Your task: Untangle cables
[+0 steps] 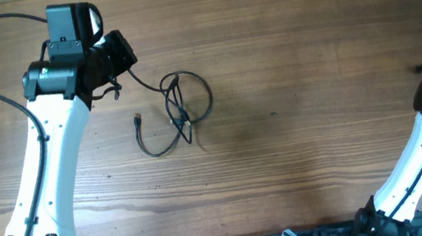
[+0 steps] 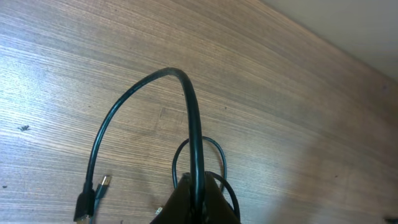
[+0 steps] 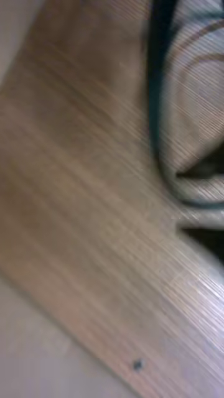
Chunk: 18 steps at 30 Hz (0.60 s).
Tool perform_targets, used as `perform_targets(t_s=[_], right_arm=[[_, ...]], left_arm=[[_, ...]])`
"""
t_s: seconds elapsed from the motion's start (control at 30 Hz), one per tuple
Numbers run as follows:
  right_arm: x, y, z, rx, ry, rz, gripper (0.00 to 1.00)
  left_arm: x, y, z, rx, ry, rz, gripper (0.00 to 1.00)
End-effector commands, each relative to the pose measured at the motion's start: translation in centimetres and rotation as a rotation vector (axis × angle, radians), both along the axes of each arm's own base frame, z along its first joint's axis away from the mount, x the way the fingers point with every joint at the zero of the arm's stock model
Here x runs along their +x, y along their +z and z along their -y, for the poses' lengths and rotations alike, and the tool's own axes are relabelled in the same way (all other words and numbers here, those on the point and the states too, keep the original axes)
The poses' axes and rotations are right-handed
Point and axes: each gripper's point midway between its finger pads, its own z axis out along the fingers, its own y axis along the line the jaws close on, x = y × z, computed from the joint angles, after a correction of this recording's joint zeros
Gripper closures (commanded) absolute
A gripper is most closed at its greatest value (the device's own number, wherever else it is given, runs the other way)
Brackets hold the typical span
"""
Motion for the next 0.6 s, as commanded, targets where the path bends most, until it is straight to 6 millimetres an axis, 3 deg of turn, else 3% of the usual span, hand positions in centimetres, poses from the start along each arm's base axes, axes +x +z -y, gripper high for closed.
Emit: perform_targets(t_s=[0.0,0.1,0.17,0.27,0.33,0.4,0.57], right_arm=[[-0.2,0.6,1.3,0.009,-0.069,0.046,0.0],[-0.8,4.3,0.5,0.013,-0.05,0.091,0.0],[-1.1,10.9,-1.8,0.006,0.073,0.197,0.0],[-2.1,20.1,-8.8,0.037,0.426,0.369,0.0],[-4.3,23.9,-15.4,0.169,0.623,0.446,0.0],[-6.5,25.0,-21.7,0.337,0.735,0.436,0.0],[-7.1,23.7,-35.6,0.447,1.042,0.339,0.0]], left_arm=[[-0.1,0.1,0.9,-0.004,-0.015,0.001,0.96],[-0.2,0.1,1.5,-0.004,-0.029,-0.001,0.96],[-0.4,0.1,2.2,-0.004,-0.045,0.0,0.96],[-0.4,0.1,2.3,-0.005,-0.049,0.001,0.96],[0.0,0.6,2.9,-0.031,-0.068,0.024,0.96],[1.0,2.8,5.4,-0.167,-0.138,0.106,0.96],[3.7,7.6,7.3,-0.44,-0.039,0.228,0.96]])
